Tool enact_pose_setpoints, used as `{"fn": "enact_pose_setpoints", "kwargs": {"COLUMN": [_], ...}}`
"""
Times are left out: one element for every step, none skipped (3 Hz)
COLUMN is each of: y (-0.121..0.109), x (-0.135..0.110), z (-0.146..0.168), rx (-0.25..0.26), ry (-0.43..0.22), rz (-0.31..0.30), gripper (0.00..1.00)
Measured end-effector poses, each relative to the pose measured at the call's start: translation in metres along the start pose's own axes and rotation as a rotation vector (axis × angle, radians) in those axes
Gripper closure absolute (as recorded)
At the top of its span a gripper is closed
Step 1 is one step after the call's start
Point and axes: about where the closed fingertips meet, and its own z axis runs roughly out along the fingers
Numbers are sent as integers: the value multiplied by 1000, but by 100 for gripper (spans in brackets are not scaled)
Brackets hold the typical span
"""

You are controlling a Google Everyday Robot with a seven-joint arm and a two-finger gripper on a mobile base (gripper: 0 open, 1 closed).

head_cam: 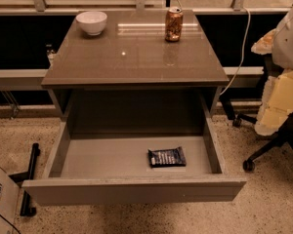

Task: Pick rxbar blueberry from top drawer and place on counter

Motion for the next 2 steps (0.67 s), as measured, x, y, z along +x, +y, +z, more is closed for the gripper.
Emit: {"fn": "enact_pose_setpoints", "kwargs": {"y": [0, 1], "x": [-2, -9], "z": [-1, 9], "rx": [9, 6], "ry": [-6, -50], "rz": [-3, -14], "gripper": [0, 0]}}
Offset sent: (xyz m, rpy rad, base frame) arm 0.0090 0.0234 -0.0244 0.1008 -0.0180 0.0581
